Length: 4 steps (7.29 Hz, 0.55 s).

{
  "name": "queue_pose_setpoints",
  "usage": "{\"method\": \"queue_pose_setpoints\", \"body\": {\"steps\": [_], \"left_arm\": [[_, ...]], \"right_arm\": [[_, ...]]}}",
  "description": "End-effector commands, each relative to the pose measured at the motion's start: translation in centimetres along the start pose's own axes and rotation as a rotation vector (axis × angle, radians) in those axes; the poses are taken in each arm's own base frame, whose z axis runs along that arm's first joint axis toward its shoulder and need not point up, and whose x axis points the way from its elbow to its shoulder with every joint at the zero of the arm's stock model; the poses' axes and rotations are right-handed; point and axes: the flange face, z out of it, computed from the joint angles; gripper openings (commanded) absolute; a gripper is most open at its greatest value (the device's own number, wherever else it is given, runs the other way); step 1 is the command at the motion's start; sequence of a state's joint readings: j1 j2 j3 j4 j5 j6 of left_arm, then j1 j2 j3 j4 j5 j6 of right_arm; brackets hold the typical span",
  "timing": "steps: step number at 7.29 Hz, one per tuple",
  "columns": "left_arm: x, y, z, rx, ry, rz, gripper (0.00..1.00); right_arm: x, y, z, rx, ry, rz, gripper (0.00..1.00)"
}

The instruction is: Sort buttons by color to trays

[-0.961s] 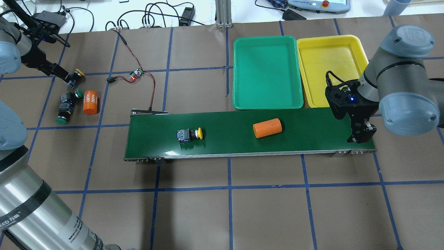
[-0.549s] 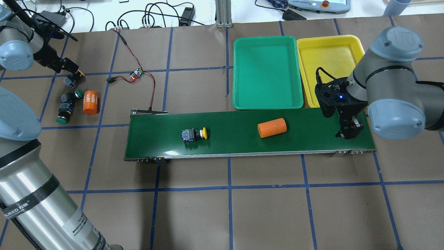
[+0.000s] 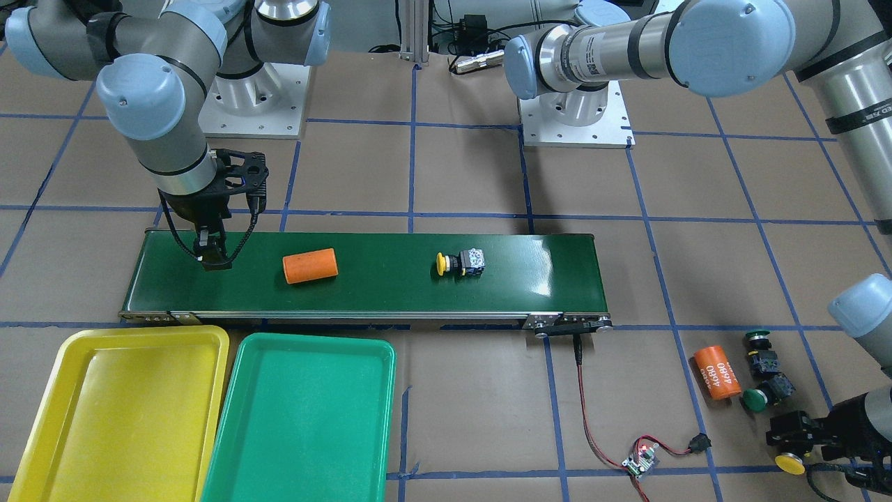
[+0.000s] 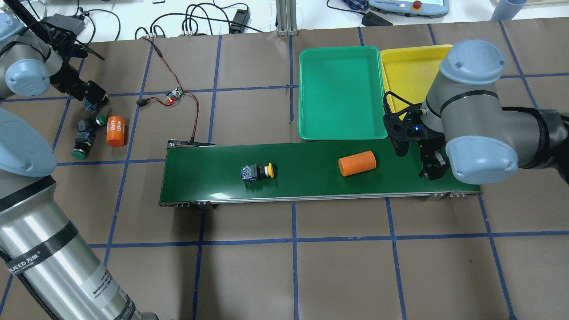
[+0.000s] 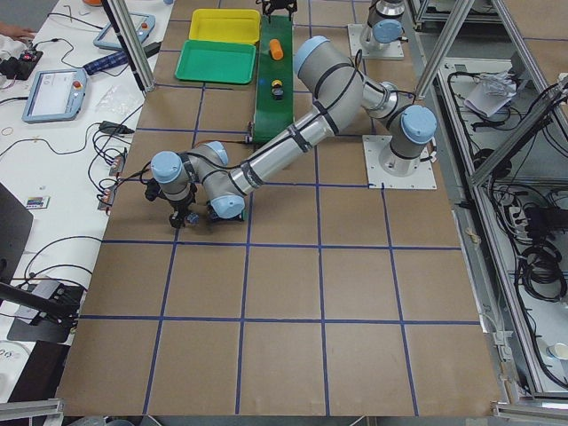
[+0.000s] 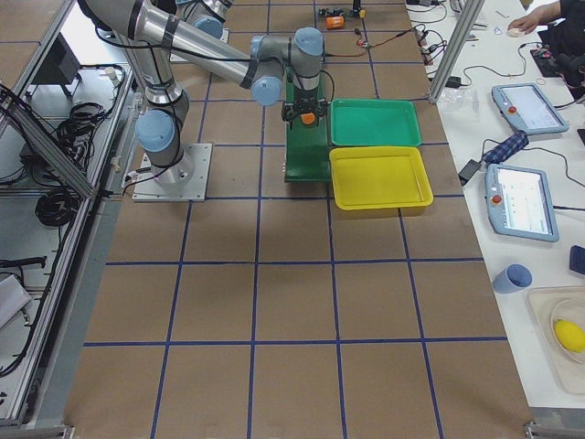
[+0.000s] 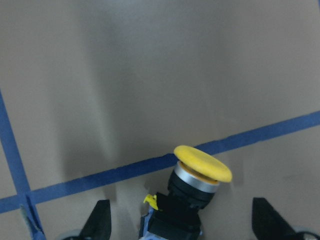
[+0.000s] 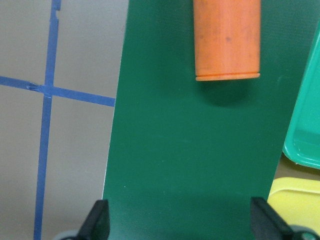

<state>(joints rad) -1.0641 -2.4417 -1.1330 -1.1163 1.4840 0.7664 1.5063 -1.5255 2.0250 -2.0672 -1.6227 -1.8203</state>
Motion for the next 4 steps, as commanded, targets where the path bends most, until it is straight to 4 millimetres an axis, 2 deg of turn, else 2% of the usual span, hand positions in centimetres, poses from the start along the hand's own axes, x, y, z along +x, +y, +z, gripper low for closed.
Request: {"method": "queue_pose_setpoints", "body": {"steps": [1, 2, 3, 4], "left_arm": [[-0.1, 0.0, 0.0, -0.007, -0.009, 0.062, 0.52], [0.2, 0.1, 0.2, -0.037, -0.027, 0.067, 0.10], [0.5, 0.6, 0.3, -0.045, -0.018, 0.064, 0.00], [1.0, 0.8, -0.2, -0.047, -0.015, 0.067, 0.00]], "right_arm": [[0.2, -0.1, -0.1, 0.011, 0.012, 0.006, 1.00], [0.3, 1.1, -0.1, 0.003, 0.036, 0.024, 1.00], [-0.1, 3.2, 0.2, 0.005, 0.031, 0.071, 1.00], [-0.8, 4.1, 1.4, 0.047, 0.022, 0.096, 1.00]]}}
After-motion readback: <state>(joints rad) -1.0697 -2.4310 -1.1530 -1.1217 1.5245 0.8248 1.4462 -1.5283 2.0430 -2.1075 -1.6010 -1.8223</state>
